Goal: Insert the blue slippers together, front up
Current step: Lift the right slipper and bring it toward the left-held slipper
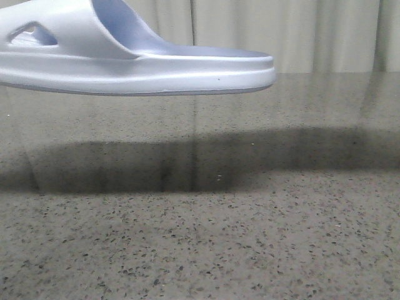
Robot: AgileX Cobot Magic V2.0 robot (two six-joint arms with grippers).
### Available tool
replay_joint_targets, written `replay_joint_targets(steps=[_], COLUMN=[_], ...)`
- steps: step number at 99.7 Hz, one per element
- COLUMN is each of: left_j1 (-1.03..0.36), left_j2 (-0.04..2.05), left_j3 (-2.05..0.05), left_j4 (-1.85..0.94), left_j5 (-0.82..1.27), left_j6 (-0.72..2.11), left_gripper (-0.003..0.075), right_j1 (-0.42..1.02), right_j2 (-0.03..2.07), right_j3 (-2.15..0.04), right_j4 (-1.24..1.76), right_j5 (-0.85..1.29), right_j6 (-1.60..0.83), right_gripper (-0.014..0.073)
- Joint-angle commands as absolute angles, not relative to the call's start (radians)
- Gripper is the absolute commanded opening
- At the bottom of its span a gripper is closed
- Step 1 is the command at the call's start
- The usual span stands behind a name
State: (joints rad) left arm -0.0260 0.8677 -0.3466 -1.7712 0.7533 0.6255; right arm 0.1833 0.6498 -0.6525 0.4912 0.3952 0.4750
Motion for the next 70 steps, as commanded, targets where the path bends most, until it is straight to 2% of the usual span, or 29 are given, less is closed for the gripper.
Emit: replay_joint_targets(steps=[1, 37, 70], left_j1=[-0.021, -0.021, -0.021], left_j2=[0.868, 0.868, 0.868], left_j3=[-0.381, -0.381, -0.381], left_j4=[-1.861, -1.861, -1.861], left_j5=[0.794, 0.839, 0.847], left_j6=[0.631, 0.632, 0.632], left_gripper=[0.0016, 0.0016, 0.0016], right_j1=[0.215, 0.283, 0.285], right_j2=[0.653, 0.763, 0.805], right_j3=[-0.692, -0.690, -0.690], right_j4=[0.507, 0.528, 0.506], right_j5=[0.317, 0.328, 0.316], right_j6=[0.464, 0.464, 0.464], right_gripper=[-0.0107, -0.0107, -0.0107])
